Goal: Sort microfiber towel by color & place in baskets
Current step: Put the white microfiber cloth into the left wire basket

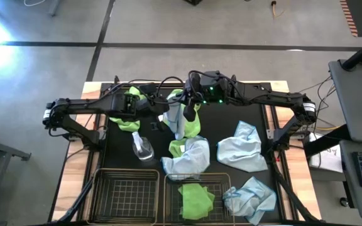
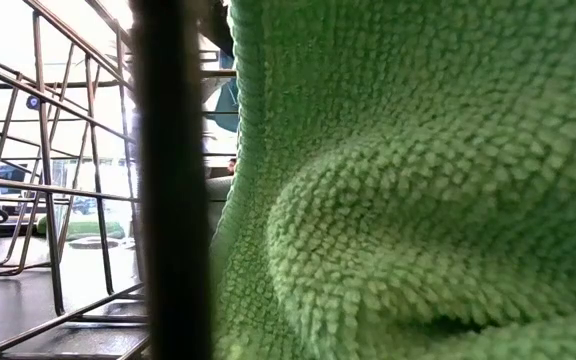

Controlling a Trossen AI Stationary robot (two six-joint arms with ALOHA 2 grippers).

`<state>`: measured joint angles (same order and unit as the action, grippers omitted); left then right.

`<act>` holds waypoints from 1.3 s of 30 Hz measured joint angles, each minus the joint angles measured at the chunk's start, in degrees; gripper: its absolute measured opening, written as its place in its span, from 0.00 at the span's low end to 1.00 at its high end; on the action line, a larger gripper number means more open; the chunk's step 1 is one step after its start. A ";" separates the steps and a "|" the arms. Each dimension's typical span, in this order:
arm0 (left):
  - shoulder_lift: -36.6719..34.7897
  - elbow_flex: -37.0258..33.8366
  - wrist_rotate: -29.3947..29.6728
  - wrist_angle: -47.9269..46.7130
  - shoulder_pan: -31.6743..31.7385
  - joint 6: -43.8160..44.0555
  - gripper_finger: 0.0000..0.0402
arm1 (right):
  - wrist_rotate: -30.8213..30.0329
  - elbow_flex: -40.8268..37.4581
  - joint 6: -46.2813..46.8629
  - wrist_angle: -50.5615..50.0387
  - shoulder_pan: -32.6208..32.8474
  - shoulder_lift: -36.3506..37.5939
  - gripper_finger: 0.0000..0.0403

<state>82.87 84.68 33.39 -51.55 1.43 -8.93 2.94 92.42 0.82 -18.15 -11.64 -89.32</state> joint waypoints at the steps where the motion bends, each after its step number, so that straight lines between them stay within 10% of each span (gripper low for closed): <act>1: -0.04 0.00 0.02 -0.06 0.00 0.00 0.00 | 0.00 0.00 -0.02 0.00 0.00 0.00 0.13; 13: -0.65 -0.02 0.00 -3.47 0.00 0.75 0.00 | -0.06 0.00 0.68 -2.88 -0.02 0.00 0.37; 39: -16.84 9.82 -10.48 -4.42 -18.03 16.56 0.00 | -13.20 0.00 -1.44 -12.30 -1.16 0.09 0.32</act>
<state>66.04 94.51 22.91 -55.98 -16.60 7.63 -10.26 92.42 -0.62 -30.46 -12.80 -89.23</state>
